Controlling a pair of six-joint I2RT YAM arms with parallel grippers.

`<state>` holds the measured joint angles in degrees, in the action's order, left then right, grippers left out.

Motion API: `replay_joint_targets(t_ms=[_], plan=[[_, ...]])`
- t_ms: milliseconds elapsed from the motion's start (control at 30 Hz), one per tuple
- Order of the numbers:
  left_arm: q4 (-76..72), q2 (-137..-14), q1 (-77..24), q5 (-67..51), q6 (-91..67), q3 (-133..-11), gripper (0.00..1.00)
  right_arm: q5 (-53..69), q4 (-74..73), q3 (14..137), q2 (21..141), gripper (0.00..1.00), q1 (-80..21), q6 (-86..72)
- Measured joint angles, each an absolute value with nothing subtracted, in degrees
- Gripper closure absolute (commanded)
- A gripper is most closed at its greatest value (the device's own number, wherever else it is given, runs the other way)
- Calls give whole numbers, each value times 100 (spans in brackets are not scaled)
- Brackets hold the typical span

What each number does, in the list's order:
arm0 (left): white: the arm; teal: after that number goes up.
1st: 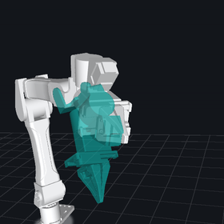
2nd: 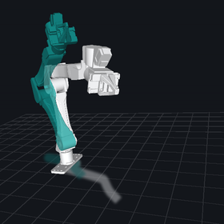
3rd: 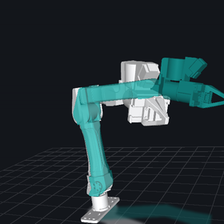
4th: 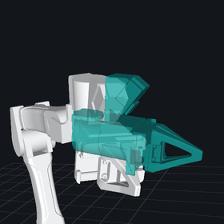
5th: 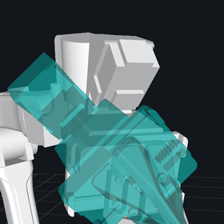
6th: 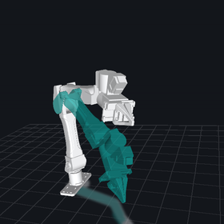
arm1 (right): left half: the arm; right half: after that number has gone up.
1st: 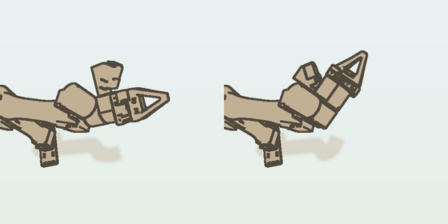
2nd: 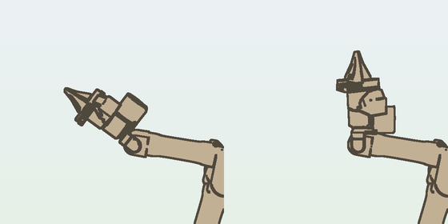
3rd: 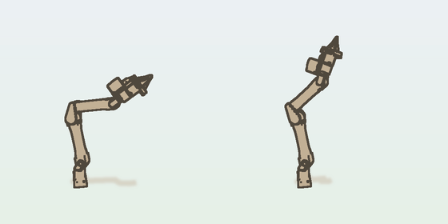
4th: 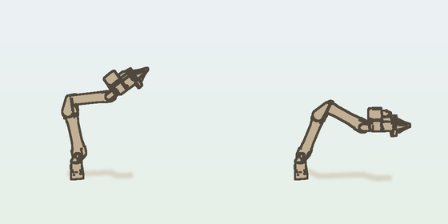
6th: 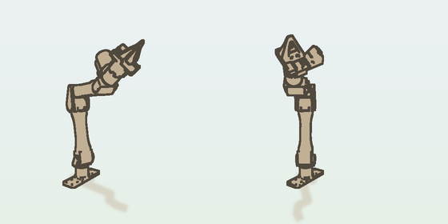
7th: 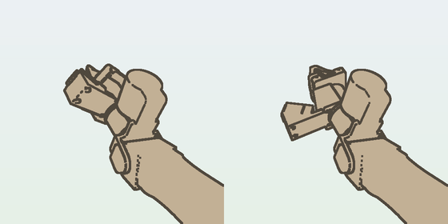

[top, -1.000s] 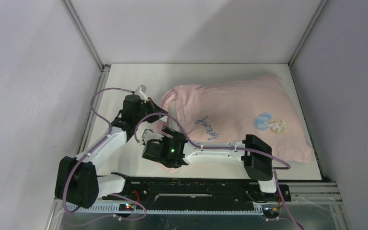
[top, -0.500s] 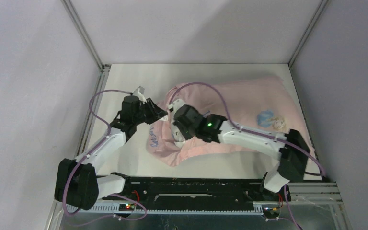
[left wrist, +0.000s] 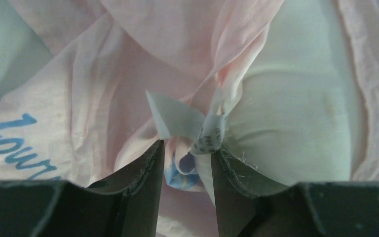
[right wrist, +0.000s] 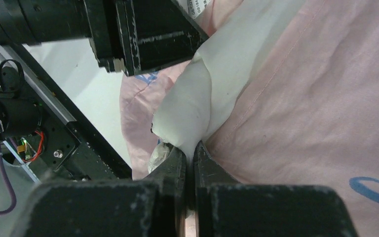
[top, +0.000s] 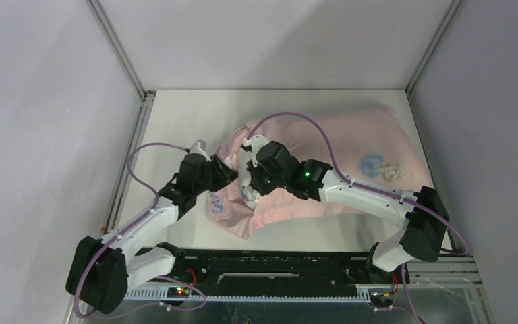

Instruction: Put the pillow into the pillowcase

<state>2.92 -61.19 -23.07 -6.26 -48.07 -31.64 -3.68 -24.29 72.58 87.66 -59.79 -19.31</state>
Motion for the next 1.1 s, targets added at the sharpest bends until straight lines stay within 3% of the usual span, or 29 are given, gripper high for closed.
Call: replay_joint_targets(t_ms=[467, 733, 833, 967, 1100], plan=[[233, -6543, -3183, 602, -5356, -2974, 58, -276, -2383, 7255, 8766, 100, -5931, -2060], [21, -6925, -3424, 1039, -5583, -2974, 50, -276, -2357, 7255, 8766, 100, -5929, -2071], [-158, -7214, -3441, 1046, -5693, -2974, 60, -279, -2344, 7255, 8766, 100, -5920, -2104], [-344, -7470, -3461, 1085, -5828, -2974, 97, -285, -2335, 7255, 8759, 100, -5920, -2110], [-342, -7293, -3476, 1107, -5798, -2967, 100, -401, -2331, 7255, 8753, 100, -5920, -2108]])
